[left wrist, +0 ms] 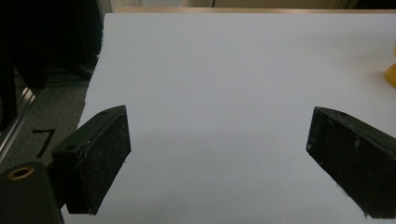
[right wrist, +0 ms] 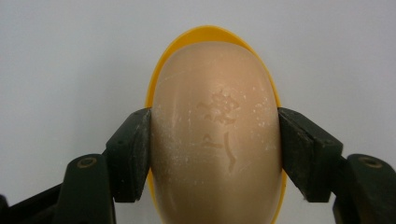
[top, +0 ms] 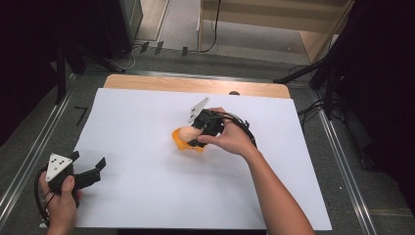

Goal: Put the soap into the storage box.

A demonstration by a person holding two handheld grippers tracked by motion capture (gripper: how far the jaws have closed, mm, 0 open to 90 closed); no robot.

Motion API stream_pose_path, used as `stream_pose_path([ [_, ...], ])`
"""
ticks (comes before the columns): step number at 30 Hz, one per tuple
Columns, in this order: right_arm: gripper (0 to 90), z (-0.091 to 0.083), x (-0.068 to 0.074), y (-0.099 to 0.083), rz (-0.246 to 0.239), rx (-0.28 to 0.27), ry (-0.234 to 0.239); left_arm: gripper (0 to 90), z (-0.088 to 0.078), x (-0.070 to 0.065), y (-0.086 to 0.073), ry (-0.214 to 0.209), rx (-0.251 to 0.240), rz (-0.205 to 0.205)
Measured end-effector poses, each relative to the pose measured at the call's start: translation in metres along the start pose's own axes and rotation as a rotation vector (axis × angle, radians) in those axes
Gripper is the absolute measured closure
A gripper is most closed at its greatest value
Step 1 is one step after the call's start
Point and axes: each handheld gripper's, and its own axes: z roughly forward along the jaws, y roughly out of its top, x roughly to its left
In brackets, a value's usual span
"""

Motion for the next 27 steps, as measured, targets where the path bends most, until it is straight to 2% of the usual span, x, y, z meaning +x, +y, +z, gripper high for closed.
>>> stream_pose_path([
  [8, 32.5, -0.001, 0.000, -0.001, 0.003, 0.017, -0.010, 7.0, 0.000, 0.000, 0.000, 0.000, 0.001, 0.000],
  [11, 32.7, -0.001, -0.001, -0.001, 0.008, 0.001, -0.015, 7.0, 0.000, 0.000, 0.000, 0.001, 0.000, -0.001],
  [13, 32.2, -0.006, -0.002, -0.001, 0.031, -0.022, -0.019, 7.0, 0.000, 0.000, 0.000, 0.001, 0.000, -0.001],
  [18, 29.0, -0.011, -0.002, -0.003, 0.038, -0.023, -0.043, 7.0, 0.000, 0.000, 0.000, 0.000, 0.000, -0.001],
  [21, 28.0, -0.017, -0.002, -0.007, 0.068, -0.044, -0.048, 7.0, 0.000, 0.000, 0.000, 0.000, 0.000, -0.001],
  [27, 25.9, -0.023, -0.001, -0.013, 0.105, -0.039, -0.047, 7.0, 0.000, 0.000, 0.000, 0.001, -0.001, -0.003],
])
